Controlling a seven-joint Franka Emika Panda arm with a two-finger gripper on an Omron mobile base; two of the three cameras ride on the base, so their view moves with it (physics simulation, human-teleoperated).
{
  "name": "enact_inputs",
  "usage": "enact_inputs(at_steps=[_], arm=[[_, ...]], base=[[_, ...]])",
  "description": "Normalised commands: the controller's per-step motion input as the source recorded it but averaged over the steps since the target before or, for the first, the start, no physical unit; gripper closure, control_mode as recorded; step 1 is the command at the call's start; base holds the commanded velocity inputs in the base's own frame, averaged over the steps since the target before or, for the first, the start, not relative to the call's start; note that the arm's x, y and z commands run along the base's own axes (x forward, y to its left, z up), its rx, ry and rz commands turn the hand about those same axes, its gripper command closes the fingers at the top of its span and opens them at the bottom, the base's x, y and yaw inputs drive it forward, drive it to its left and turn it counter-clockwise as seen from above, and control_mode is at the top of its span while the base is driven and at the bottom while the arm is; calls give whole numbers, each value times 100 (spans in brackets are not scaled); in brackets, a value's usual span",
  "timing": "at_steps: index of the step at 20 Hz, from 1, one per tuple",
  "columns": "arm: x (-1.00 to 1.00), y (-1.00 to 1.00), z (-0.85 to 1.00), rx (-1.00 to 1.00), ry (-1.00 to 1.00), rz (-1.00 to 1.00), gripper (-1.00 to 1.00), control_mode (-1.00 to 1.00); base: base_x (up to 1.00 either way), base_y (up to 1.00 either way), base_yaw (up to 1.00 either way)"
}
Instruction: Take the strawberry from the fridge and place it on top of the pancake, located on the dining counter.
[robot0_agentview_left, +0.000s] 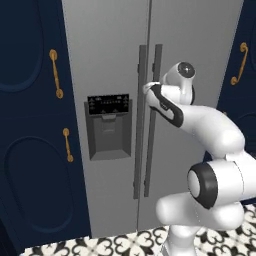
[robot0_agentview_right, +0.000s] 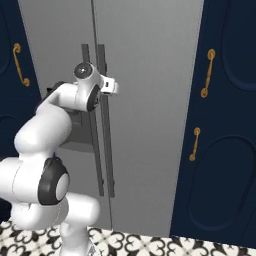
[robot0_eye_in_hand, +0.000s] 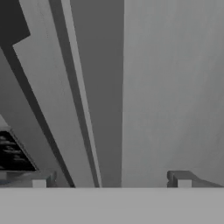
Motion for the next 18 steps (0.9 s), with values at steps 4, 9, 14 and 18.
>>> enact_inputs(at_steps=[4, 9, 14, 18], arm=[[55, 0, 0, 0, -1, 0, -100, -100], [64, -5, -1, 0, -1, 0, -100, -100], [40, -3, -11, -1, -8, 0, -100, -100], [46, 0, -21, -4, -14, 0, -100, -100]], base=[[0, 0, 0], [0, 0, 0], [0, 0, 0], [0, 0, 0]])
